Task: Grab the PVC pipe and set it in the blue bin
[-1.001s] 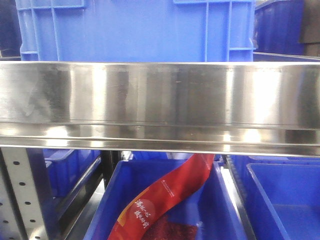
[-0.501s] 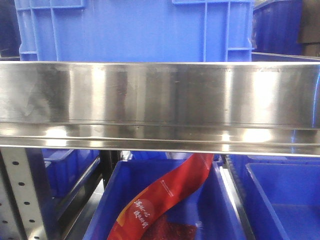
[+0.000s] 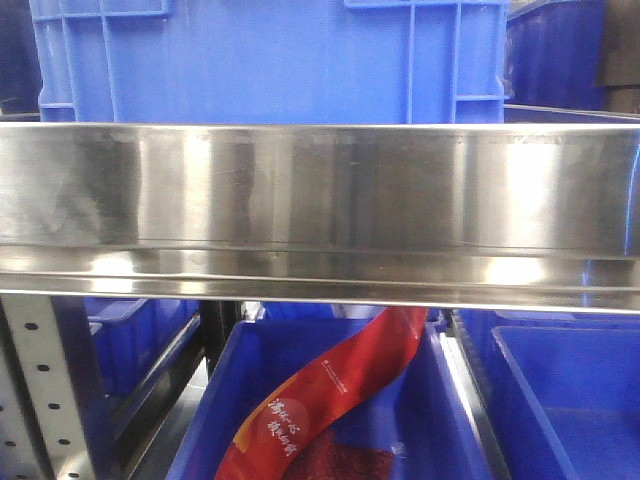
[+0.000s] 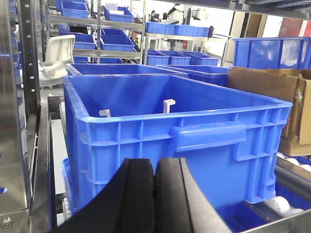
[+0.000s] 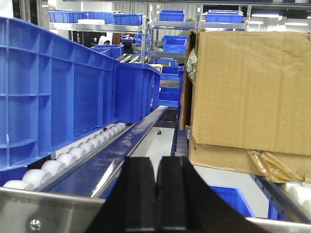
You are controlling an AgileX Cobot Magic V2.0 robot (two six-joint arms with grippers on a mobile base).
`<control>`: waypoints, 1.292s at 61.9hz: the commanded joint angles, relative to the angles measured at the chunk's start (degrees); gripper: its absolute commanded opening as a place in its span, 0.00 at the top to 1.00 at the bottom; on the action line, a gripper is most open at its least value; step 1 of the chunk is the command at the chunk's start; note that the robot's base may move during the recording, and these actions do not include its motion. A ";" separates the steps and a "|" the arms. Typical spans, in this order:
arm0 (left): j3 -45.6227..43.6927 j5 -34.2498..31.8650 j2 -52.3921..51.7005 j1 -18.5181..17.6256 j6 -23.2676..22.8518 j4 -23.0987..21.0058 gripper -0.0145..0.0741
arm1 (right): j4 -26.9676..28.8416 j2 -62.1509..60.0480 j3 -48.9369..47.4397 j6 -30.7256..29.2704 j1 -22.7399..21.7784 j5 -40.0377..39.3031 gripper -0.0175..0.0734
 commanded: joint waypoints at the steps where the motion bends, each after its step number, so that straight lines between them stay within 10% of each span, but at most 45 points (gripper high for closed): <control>1: 0.08 -1.02 -0.20 -0.30 -0.12 -0.09 0.96 | 0.37 -0.42 0.12 -0.43 -0.42 -1.99 0.99; 30: 0.50 -0.79 -0.32 -0.30 -0.12 0.11 0.96 | 0.37 -0.42 0.12 -0.43 -0.42 -1.99 0.99; 40: 5.02 -0.79 -4.19 0.57 -0.12 6.49 0.96 | 0.37 -0.42 0.12 -0.43 -0.42 -1.99 0.99; 67: 28.46 -3.87 -25.99 20.78 1.00 -2.52 0.96 | 0.37 -0.42 0.12 -0.43 -0.42 -1.99 0.99; 80: 33.48 -9.13 -27.35 23.74 1.37 -2.98 0.96 | 0.37 -0.42 0.12 -0.43 -0.42 -1.99 0.99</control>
